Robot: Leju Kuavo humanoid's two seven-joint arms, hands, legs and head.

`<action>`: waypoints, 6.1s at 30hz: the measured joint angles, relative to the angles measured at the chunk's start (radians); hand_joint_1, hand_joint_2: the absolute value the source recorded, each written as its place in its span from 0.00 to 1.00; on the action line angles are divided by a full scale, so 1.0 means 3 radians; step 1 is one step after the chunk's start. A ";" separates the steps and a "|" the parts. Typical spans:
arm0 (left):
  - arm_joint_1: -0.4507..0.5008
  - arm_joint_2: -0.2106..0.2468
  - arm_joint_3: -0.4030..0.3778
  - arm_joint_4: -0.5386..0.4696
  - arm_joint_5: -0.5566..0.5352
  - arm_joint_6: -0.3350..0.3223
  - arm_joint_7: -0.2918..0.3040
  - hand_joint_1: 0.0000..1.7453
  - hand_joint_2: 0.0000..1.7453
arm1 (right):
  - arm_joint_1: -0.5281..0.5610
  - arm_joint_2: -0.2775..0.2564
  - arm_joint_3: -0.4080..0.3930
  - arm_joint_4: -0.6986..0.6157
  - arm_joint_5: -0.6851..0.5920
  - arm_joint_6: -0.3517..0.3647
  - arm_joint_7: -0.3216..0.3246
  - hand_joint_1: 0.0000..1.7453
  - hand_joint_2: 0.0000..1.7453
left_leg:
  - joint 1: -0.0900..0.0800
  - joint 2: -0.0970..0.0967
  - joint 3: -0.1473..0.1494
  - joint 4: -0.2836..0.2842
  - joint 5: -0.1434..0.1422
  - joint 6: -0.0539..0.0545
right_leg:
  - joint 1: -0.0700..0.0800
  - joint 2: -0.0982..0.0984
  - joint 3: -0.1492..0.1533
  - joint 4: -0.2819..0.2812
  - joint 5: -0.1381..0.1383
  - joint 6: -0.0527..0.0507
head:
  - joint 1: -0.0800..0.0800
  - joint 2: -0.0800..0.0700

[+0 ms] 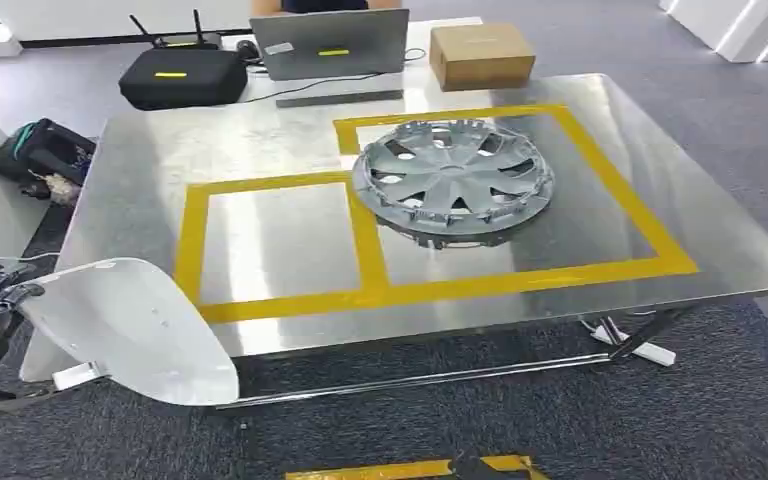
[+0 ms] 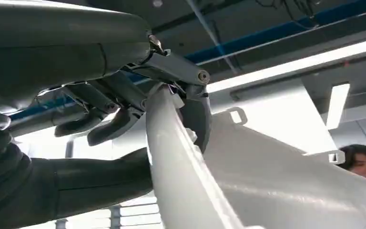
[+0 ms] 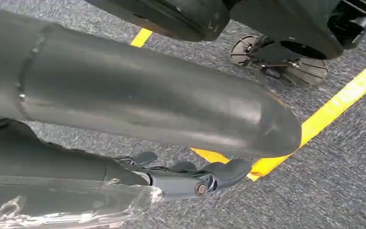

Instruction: Take the parts from the cabinet and place them on the table.

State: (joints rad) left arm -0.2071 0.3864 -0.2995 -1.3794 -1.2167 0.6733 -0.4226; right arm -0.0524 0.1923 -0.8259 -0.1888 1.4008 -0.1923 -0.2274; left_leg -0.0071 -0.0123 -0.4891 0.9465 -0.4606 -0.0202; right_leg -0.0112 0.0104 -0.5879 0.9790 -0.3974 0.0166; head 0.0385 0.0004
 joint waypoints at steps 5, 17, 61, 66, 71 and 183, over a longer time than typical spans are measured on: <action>0.0032 -0.0060 0.0033 0.0000 0.0241 -0.0110 -0.0096 1.00 1.00 | 0.0000 0.0000 0.0000 0.0000 0.0008 0.0001 0.0001 0.00 0.00 | 0.0043 0.0005 -0.0693 0.1056 -0.0412 -0.0083 | -0.0009 0.0002 0.0020 0.0002 -0.0062 -0.0033 | -0.0010 0.0000; -0.0181 -0.0244 -0.0050 0.0063 -0.0131 -0.0385 -0.0084 1.00 1.00 | -0.0025 0.0000 0.0029 0.0000 0.0070 0.0020 0.0001 0.00 0.00 | 0.0048 0.0007 -0.0349 0.0061 0.0245 -0.0008 | -0.0017 -0.0019 0.0145 0.0008 -0.0192 0.0016 | -0.0009 0.0000; -0.1325 -0.1233 -0.1251 0.1284 -0.0849 -0.0703 0.0703 0.00 1.00 | -0.0032 0.0121 0.0098 0.0001 0.0116 0.0078 0.0031 0.00 0.00 | 0.0013 0.0012 -0.0327 -0.0014 0.0253 0.0017 | -0.0047 -0.0025 0.0177 -0.0053 -0.0204 0.0151 | -0.0017 0.0000; -0.1475 -0.1412 -0.1307 0.1390 -0.0860 -0.0778 0.0838 0.00 0.00 | -0.0033 0.0130 0.0097 0.0001 0.0103 0.0107 0.0023 0.00 0.00 | 0.0013 0.0012 -0.0327 -0.0015 0.0253 0.0017 | -0.0046 -0.0025 0.0179 -0.0053 -0.0204 0.0151 | -0.0015 0.0000; -0.1518 -0.1518 -0.1326 0.1417 -0.0841 -0.0787 0.0848 0.00 0.00 | -0.0031 0.0133 0.0097 0.0001 0.0094 0.0112 0.0037 0.00 0.00 | 0.0013 0.0012 -0.0327 -0.0015 0.0253 0.0017 | -0.0048 -0.0026 0.0182 -0.0053 -0.0204 0.0151 | -0.0014 0.0000; -0.1204 -0.1016 -0.0385 0.1535 -0.0792 -0.0637 0.1097 0.00 0.00 | -0.0036 -0.0061 0.0065 0.0003 0.0026 0.0268 0.0090 0.00 0.00 | -0.0030 0.0015 0.0093 -0.0085 -0.0061 0.0057 | -0.0031 -0.0050 -0.0238 -0.0052 0.0283 0.0098 | 0.0004 0.0000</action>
State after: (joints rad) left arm -0.5683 0.0816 -0.4150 -0.9190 -1.4541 0.4822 -0.0935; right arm -0.0631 0.1740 -0.8064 -0.1881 1.4084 -0.1118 -0.2003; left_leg -0.0162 -0.0078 -0.4613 0.9211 -0.4789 -0.0031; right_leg -0.0204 -0.0044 -0.6595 0.9635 -0.3125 0.0459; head 0.0397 0.0004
